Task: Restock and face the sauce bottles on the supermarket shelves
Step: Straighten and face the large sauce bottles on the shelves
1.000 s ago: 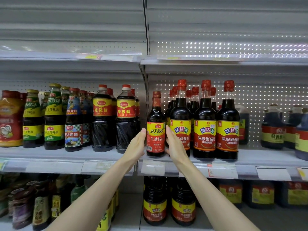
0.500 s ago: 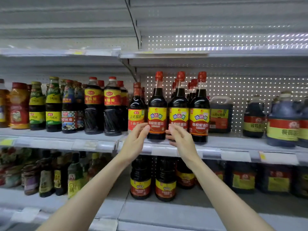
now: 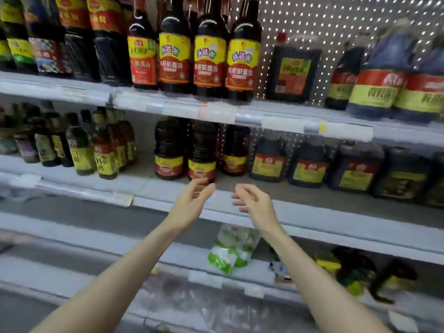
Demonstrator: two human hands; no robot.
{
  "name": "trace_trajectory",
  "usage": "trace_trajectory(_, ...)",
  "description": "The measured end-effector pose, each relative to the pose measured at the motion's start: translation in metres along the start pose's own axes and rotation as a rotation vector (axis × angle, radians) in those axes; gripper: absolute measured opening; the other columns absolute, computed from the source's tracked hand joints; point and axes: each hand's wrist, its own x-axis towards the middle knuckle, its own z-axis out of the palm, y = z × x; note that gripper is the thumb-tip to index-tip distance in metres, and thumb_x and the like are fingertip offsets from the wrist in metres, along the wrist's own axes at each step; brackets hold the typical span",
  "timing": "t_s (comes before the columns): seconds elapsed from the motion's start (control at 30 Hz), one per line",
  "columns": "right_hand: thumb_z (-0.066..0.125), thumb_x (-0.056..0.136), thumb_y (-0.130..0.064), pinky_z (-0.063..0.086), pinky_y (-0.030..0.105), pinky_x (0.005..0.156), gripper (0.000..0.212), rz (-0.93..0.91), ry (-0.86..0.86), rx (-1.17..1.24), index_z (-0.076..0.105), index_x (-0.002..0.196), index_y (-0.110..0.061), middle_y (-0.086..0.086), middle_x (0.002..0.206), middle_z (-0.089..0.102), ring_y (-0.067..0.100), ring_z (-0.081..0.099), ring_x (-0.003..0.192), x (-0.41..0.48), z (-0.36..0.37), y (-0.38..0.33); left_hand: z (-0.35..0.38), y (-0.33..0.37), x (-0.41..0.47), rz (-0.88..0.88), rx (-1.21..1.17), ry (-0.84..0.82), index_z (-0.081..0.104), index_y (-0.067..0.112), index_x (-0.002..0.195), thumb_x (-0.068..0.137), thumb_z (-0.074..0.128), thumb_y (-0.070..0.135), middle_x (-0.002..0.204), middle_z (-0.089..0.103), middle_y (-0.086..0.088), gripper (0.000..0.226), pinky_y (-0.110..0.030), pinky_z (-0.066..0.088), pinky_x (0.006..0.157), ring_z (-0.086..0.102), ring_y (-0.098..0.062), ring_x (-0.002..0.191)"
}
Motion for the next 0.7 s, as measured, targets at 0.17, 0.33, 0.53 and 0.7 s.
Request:
trace_trajectory(0.17, 0.056, 0.096, -0.023, 0.049, 0.016, 0.066, 0.010, 0.174, -0.004, 0.045, 0.063, 0.100, -0.017, 0.005, 0.093, 0.069, 0.015, 0.065, 0.078, -0.031, -0.007, 0.099, 0.039, -0.080, -0.033, -0.181, 0.031, -0.042, 0.053, 0.019, 0.123, 0.095, 0.054, 0.031, 0.109, 0.059, 0.004, 0.030, -0.026, 0.044, 0.086, 0.057, -0.011, 0.102)
trace_trajectory(0.33, 0.057, 0.096, -0.025, 0.049, 0.023, 0.071, 0.007, 0.341, -0.027, 0.044, 0.063, 0.096, -0.022, -0.002, 0.086, 0.068, 0.012, 0.065, 0.076, -0.060, -0.004, 0.192, 0.065, -0.169, -0.065, -0.394, 0.049, -0.044, 0.054, 0.015, 0.123, 0.095, 0.055, 0.030, 0.106, 0.060, -0.005, 0.032, -0.029, 0.046, 0.086, 0.058, -0.017, 0.099)
trace_trajectory(0.53, 0.057, 0.095, -0.021, 0.048, 0.021, 0.069, 0.009, 0.481, -0.045, 0.044, 0.063, 0.089, -0.021, -0.003, 0.081, 0.066, 0.012, 0.062, 0.072, -0.093, 0.009, 0.289, 0.080, -0.263, -0.102, -0.573, 0.084, -0.089, 0.054, 0.018, 0.123, 0.077, 0.063, 0.058, 0.108, 0.062, -0.005, 0.061, -0.031, 0.048, 0.085, 0.060, -0.019, 0.102)
trace_trajectory(0.7, 0.055, 0.097, -0.024, 0.048, 0.020, 0.072, 0.009, 0.593, -0.108, 0.010, 0.062, 0.091, -0.027, -0.005, 0.085, 0.066, 0.010, 0.064, 0.075, -0.120, 0.035, 0.366, 0.084, -0.350, -0.136, -0.700, 0.110, -0.067, 0.056, 0.019, 0.120, 0.091, 0.059, 0.042, 0.106, 0.062, 0.000, 0.036, -0.028, 0.043, 0.085, 0.058, -0.016, 0.101)
